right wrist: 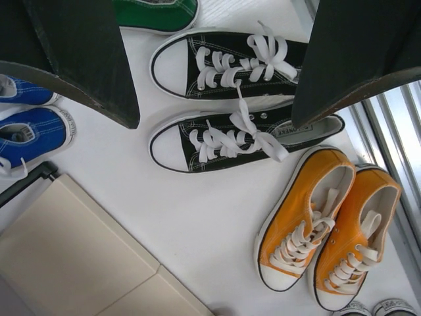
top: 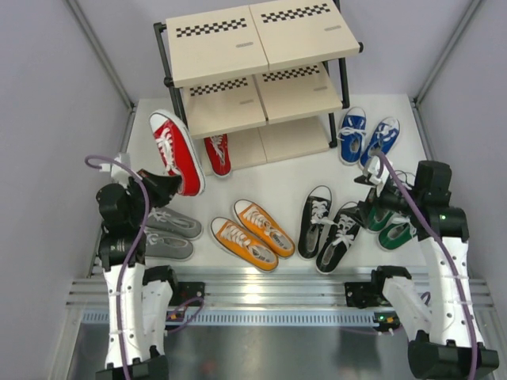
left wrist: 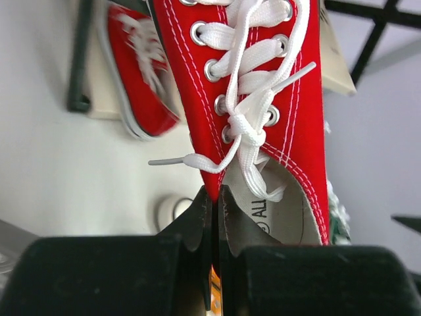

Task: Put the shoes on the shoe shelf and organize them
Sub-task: Pick up the shoe at the center of the board.

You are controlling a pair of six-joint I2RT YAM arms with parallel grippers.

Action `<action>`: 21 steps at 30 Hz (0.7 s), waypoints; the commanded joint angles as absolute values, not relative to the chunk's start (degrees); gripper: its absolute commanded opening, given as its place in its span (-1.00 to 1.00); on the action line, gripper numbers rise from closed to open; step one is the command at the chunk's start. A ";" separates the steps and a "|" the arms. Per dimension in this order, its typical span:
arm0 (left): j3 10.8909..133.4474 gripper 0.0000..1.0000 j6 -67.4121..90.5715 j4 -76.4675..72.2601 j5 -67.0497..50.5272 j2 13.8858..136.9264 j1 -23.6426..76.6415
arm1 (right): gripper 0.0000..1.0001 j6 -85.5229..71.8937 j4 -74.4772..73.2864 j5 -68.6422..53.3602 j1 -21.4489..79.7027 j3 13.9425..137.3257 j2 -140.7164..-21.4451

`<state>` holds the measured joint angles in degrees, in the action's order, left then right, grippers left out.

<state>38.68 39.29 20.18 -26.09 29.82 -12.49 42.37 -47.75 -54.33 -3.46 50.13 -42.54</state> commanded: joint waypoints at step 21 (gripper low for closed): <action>52.99 -1.00 34.45 12.57 -11.01 46.99 39.26 | 0.98 22.62 -48.47 -70.22 -1.32 66.01 -46.50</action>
